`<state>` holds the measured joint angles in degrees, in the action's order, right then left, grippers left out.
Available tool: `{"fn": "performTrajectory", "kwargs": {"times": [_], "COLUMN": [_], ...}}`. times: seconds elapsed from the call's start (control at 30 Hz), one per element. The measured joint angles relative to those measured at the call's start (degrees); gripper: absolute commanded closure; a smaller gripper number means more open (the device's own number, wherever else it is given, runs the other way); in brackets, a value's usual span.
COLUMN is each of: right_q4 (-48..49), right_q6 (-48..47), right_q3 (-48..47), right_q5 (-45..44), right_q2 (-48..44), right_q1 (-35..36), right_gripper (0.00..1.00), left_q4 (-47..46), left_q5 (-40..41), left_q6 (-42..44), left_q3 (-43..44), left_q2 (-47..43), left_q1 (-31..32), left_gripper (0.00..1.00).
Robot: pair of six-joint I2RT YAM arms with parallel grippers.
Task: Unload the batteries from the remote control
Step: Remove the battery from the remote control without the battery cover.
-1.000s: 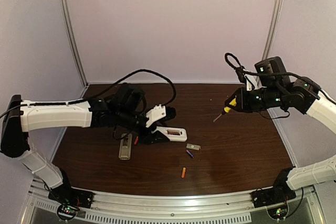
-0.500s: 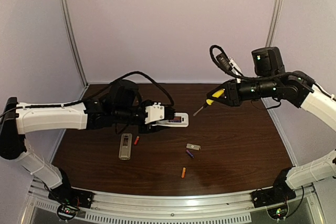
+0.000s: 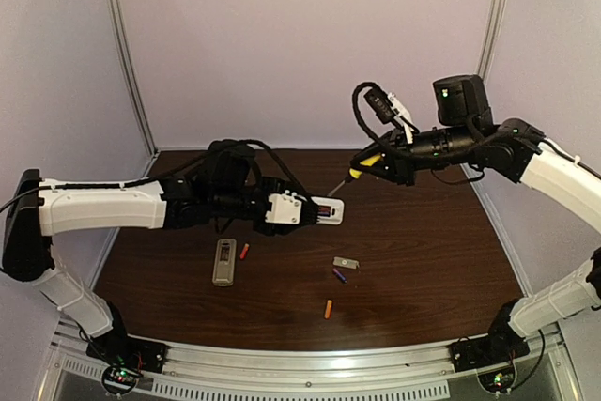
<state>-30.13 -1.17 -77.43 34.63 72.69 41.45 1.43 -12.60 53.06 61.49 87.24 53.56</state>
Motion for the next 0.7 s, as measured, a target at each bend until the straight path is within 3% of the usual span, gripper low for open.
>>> {"fn": "performTrajectory", "kwargs": {"times": [0.7], "right_q4": [-0.59], "right_q6": [-12.15], "right_q3": [-0.39], "right_q5": [-7.48], "right_q2": [4.04], "right_q1": [2.95], "right_gripper": [1.0], "left_q4": [-0.04], "left_q5": [-3.15], "left_q6": [1.62], "left_q3": [5.42], "left_q2": [4.52], "left_q1": [-0.7], "left_gripper": [1.0]}}
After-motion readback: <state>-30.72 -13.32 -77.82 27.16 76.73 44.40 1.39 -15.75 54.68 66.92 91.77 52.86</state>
